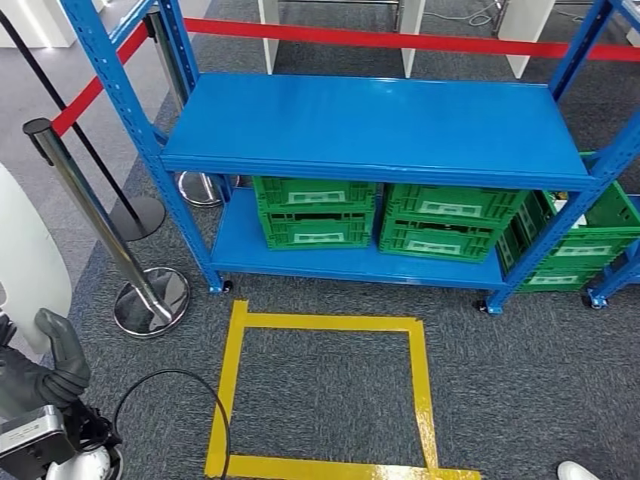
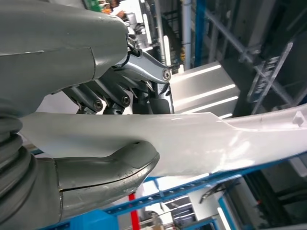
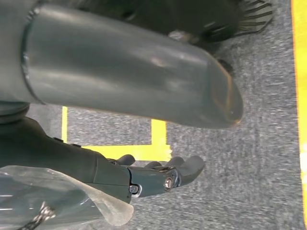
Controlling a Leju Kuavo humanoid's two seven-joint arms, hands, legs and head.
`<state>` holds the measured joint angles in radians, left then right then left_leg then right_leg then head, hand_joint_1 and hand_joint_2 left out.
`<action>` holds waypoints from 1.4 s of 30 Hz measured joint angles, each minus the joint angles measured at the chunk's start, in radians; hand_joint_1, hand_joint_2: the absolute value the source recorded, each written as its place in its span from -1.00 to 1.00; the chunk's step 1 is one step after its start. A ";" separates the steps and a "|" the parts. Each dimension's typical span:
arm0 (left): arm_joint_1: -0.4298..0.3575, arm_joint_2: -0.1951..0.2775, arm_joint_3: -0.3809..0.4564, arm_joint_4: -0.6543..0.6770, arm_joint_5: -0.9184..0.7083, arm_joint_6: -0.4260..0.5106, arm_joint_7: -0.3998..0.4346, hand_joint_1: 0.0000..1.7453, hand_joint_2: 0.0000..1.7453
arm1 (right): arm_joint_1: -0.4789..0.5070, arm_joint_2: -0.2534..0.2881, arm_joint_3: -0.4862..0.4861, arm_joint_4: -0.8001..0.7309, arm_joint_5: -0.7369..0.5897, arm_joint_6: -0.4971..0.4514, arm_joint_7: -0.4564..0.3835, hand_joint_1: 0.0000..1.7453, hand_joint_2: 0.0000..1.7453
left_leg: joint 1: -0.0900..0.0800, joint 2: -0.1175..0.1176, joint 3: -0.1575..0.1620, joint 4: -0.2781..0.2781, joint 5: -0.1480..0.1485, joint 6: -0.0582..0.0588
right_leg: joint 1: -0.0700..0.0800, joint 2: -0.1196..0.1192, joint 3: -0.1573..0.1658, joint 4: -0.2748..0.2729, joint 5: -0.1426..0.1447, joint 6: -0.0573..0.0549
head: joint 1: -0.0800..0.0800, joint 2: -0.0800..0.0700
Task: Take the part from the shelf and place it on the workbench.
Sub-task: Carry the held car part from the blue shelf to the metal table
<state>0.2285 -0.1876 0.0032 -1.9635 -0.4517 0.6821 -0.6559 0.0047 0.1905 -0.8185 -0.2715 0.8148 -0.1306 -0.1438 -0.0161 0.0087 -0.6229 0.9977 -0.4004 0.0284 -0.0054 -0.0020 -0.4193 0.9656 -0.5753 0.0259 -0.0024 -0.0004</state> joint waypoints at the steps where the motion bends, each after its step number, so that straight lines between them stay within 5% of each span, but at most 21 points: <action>1: 0.000 0.000 0.000 0.000 -0.001 0.000 0.000 1.00 1.00 | -0.002 0.000 -0.001 0.000 0.001 0.001 0.003 -1.00 -1.00 | 0.000 0.001 -0.003 0.000 0.009 -0.005 | 0.003 0.000 0.006 -0.018 -0.003 -0.005 | 0.000 0.000; 3: 0.000 0.000 0.001 0.000 -0.003 0.000 0.000 1.00 1.00 | -0.001 0.001 -0.004 0.002 0.003 0.003 0.009 -1.00 -1.00 | 0.004 0.000 -0.011 0.004 0.008 -0.017 | 0.002 -0.003 -0.012 -0.019 0.010 -0.019 | 0.000 0.000; 4: 0.001 0.000 0.002 0.000 -0.004 0.000 0.001 1.00 1.00 | -0.001 0.001 -0.005 0.003 0.004 0.004 0.011 -1.00 -1.00 | 0.005 -0.002 -0.018 0.021 -0.018 -0.024 | 0.000 -0.005 -0.023 -0.018 0.021 -0.027 | -0.002 0.000; 7: 0.002 0.001 0.006 0.000 -0.004 0.000 0.003 1.00 1.00 | -0.001 0.001 -0.007 0.004 0.007 0.005 0.013 -1.00 -1.00 | 0.012 -0.004 -0.052 0.180 -0.169 -0.040 | 0.000 -0.010 -0.063 -0.015 0.056 -0.039 | -0.008 0.000; 9: 0.002 0.001 0.008 0.000 -0.003 0.000 0.004 1.00 1.00 | -0.001 0.001 -0.008 0.005 0.008 0.005 0.013 -1.00 -1.00 | 0.015 -0.004 -0.054 0.282 -0.205 -0.046 | 0.000 -0.012 -0.093 -0.006 0.078 -0.038 | -0.008 0.000; 11: 0.002 0.001 0.008 0.000 -0.002 0.000 0.006 1.00 1.00 | -0.001 0.001 -0.010 0.005 0.009 0.005 0.013 -1.00 -1.00 | 0.017 -0.004 0.002 0.247 -0.162 -0.045 | 0.000 -0.012 -0.125 0.008 0.094 -0.036 | -0.009 0.000; 13: 0.002 0.001 0.008 0.000 0.002 0.000 0.009 1.00 1.00 | -0.001 0.002 -0.012 0.005 0.011 0.007 0.013 -1.00 -1.00 | 0.017 -0.005 0.100 0.108 -0.127 -0.039 | 0.001 -0.011 -0.152 0.022 0.105 -0.031 | -0.009 0.000; 15: 0.001 0.001 0.008 0.000 0.005 0.000 0.011 1.00 1.00 | -0.002 0.003 -0.013 0.005 0.012 0.008 0.013 -1.00 -1.00 | 0.014 -0.007 0.162 -0.001 -0.132 -0.030 | 0.003 -0.010 -0.168 0.030 0.119 -0.022 | -0.008 0.000; 17: 0.002 0.002 0.008 0.000 0.009 0.000 0.013 1.00 1.00 | -0.002 0.004 -0.014 0.005 0.014 0.008 0.013 -1.00 -1.00 | 0.011 -0.007 0.165 -0.029 -0.133 -0.019 | 0.002 -0.010 -0.178 0.029 0.135 -0.009 | -0.007 0.000; 19: 0.002 0.002 0.008 0.000 0.015 0.000 0.015 1.00 1.00 | -0.001 0.004 -0.016 0.005 0.016 0.008 0.013 -1.00 -1.00 | 0.013 -0.004 0.149 -0.034 -0.118 -0.004 | 0.000 -0.007 -0.193 0.041 0.121 0.002 | -0.006 0.000; 23: 0.002 0.003 0.005 0.000 0.034 0.000 0.010 1.00 1.00 | 0.000 0.004 -0.022 0.005 0.022 0.008 0.013 -1.00 -1.00 | 0.015 0.001 0.110 -0.037 -0.085 0.013 | -0.002 -0.001 -0.267 0.253 -0.031 0.015 | 0.000 0.000; 24: 0.002 0.003 0.004 0.000 0.039 0.000 0.009 1.00 1.00 | 0.000 0.004 -0.023 0.005 0.024 0.008 0.014 -1.00 -1.00 | 0.015 0.002 0.100 -0.036 -0.077 0.013 | -0.003 -0.002 -0.278 0.302 -0.044 0.017 | 0.000 0.000; 26: 0.003 0.005 0.000 0.000 0.048 0.000 0.008 1.00 1.00 | 0.000 0.004 -0.024 0.005 0.027 0.008 0.014 -1.00 -1.00 | 0.014 0.002 0.082 -0.035 -0.062 0.010 | -0.005 -0.002 -0.246 0.296 -0.014 0.019 | 0.001 0.000; 29: 0.003 0.008 -0.009 -0.001 0.057 0.000 0.010 1.00 1.00 | -0.001 0.005 -0.025 0.005 0.031 0.009 0.015 -1.00 -1.00 | 0.013 0.002 0.066 -0.026 -0.050 -0.001 | -0.007 -0.001 -0.096 0.077 0.044 0.016 | 0.001 0.000; 31: 0.003 0.009 -0.012 -0.002 0.059 0.000 0.012 1.00 1.00 | -0.001 0.006 -0.027 0.005 0.032 0.011 0.015 -1.00 -1.00 | 0.010 0.002 0.058 -0.017 -0.044 -0.011 | -0.005 0.001 -0.050 0.002 0.041 0.012 | 0.000 0.000; 33: 0.004 0.010 -0.014 -0.002 0.059 0.000 0.013 1.00 1.00 | 0.002 0.007 -0.029 0.005 0.032 0.012 0.015 -1.00 -1.00 | 0.010 0.002 0.054 -0.011 -0.039 -0.020 | -0.005 0.001 -0.053 0.000 0.045 0.004 | 0.001 0.000; 35: 0.003 0.012 -0.015 -0.002 0.060 0.000 0.014 1.00 1.00 | 0.002 0.008 -0.029 0.005 0.033 0.016 0.015 -1.00 -1.00 | 0.012 0.000 0.041 0.015 -0.064 -0.030 | -0.008 -0.001 -0.058 -0.002 0.053 -0.012 | -0.002 0.000; 39: 0.005 0.018 -0.016 -0.002 0.060 0.000 0.021 1.00 1.00 | 0.002 0.011 -0.030 0.005 0.037 0.027 0.012 -1.00 -1.00 | 0.017 -0.003 -0.053 0.267 -0.199 -0.048 | -0.005 -0.003 -0.075 -0.001 0.064 -0.032 | -0.008 0.000; 40: 0.005 0.019 -0.017 -0.002 0.060 0.000 0.023 1.00 1.00 | 0.003 0.011 -0.030 0.005 0.038 0.027 0.012 -1.00 -1.00 | 0.017 -0.003 -0.060 0.297 -0.203 -0.048 | -0.004 -0.003 -0.078 0.001 0.065 -0.033 | -0.008 0.000; 42: 0.006 0.020 -0.017 -0.002 0.060 0.000 0.024 1.00 1.00 | 0.005 0.012 -0.030 0.005 0.038 0.029 0.010 -1.00 -1.00 | 0.017 -0.003 -0.021 0.240 -0.155 -0.042 | -0.001 -0.002 -0.081 0.005 0.065 -0.033 | -0.009 0.000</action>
<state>0.2344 -0.1676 -0.0141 -1.9656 -0.3918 0.6821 -0.6316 0.0093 0.2022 -0.8486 -0.2663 0.8530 -0.1017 -0.1336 0.0006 0.0056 -0.6437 1.2374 -0.5549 -0.0132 -0.0062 -0.0043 -0.4999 0.9709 -0.5103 -0.0074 -0.0110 -0.0004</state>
